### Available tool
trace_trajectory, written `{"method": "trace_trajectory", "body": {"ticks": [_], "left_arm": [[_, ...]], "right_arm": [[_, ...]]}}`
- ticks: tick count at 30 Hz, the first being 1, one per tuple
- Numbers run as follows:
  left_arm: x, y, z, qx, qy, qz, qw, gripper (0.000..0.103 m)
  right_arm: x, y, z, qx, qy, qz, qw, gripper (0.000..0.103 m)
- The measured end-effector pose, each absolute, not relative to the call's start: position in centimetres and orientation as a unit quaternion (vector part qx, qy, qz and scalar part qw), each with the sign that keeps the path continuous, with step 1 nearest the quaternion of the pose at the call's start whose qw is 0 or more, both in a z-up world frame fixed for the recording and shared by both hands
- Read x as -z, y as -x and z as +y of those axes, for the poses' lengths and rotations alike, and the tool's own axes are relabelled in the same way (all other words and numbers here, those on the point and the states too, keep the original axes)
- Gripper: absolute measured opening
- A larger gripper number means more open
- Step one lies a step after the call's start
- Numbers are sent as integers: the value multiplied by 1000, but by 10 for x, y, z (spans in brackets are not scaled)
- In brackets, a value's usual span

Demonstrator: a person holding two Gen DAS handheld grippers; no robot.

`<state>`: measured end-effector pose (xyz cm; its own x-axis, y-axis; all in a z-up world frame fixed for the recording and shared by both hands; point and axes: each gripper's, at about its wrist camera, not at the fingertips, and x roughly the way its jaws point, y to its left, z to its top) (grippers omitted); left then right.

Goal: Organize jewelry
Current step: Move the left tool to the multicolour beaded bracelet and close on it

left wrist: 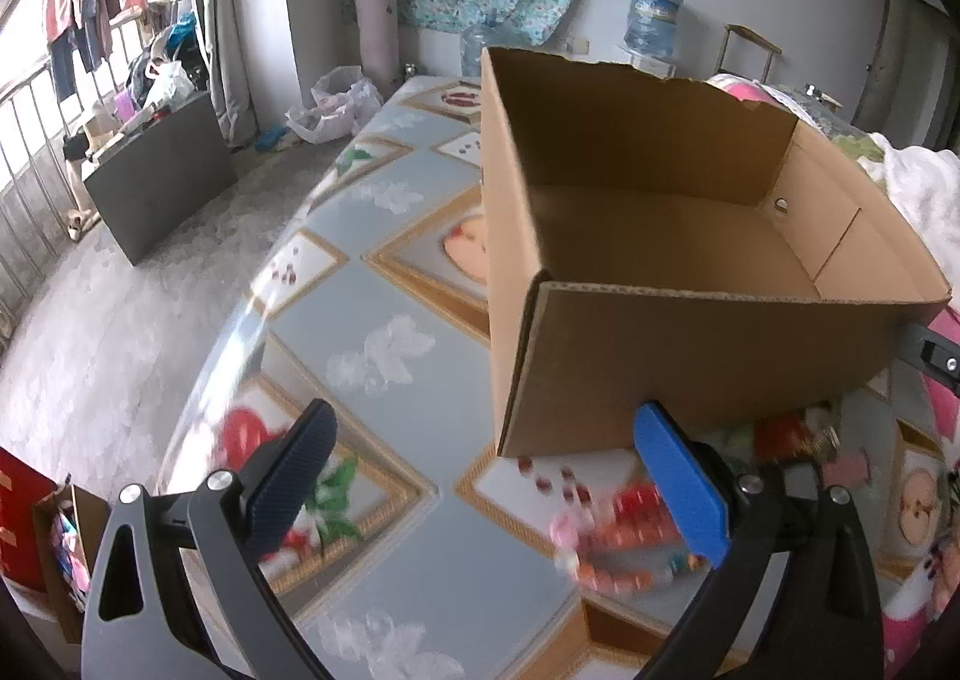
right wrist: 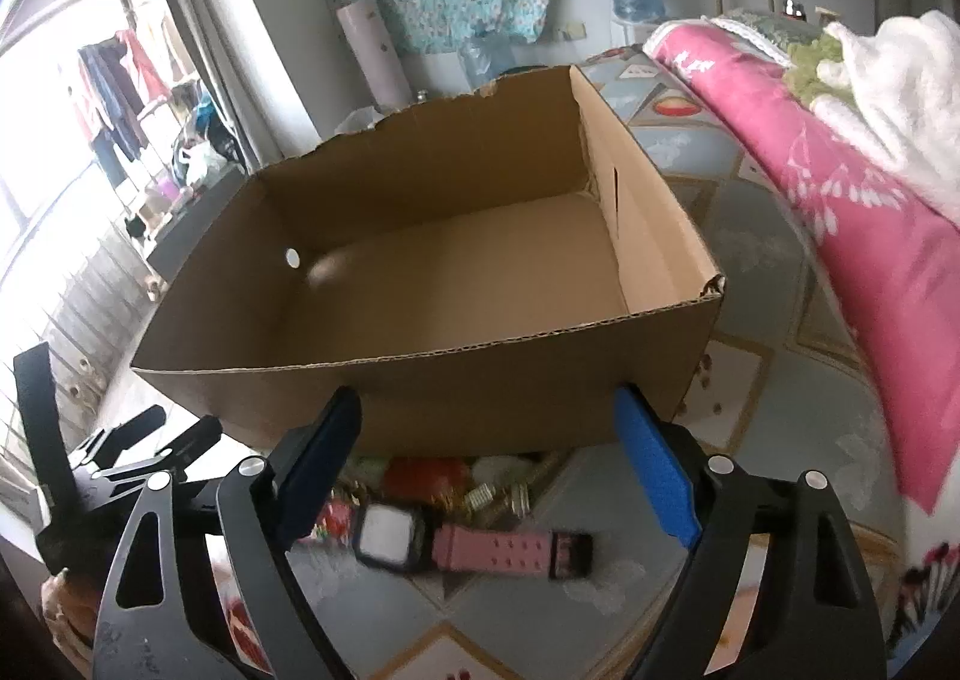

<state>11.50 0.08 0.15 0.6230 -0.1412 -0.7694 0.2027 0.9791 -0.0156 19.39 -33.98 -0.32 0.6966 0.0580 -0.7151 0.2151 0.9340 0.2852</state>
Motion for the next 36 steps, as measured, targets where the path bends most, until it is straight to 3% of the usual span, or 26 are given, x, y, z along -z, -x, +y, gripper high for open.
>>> {"method": "trace_trajectory", "body": {"ticks": [7, 13, 21, 23, 28, 31, 36], "left_arm": [[-2, -144, 11, 107, 8, 405, 908, 98], [-17, -105, 28, 161, 34, 365, 916, 98], [-2, -53, 26, 231, 26, 402, 886, 97], [7, -47, 18, 236, 16, 409, 881, 91], [20, -48, 8, 232, -6, 425, 875, 54], [24, -56, 10, 231, -5, 432, 872, 38], [30, -64, 12, 238, -7, 448, 862, 30]], "right_arm": [[1, -214, -344, 52, -168, 369, 913, 76], [-1, -188, -324, -6, -159, 376, 913, 73], [24, -181, -280, -131, -162, 453, 867, 48], [29, -187, -272, -151, -161, 471, 854, 40], [35, -198, -261, -163, -141, 492, 844, 33], [39, -207, -256, -166, -134, 504, 837, 28], [45, -222, -246, -174, -108, 522, 828, 24]]}}
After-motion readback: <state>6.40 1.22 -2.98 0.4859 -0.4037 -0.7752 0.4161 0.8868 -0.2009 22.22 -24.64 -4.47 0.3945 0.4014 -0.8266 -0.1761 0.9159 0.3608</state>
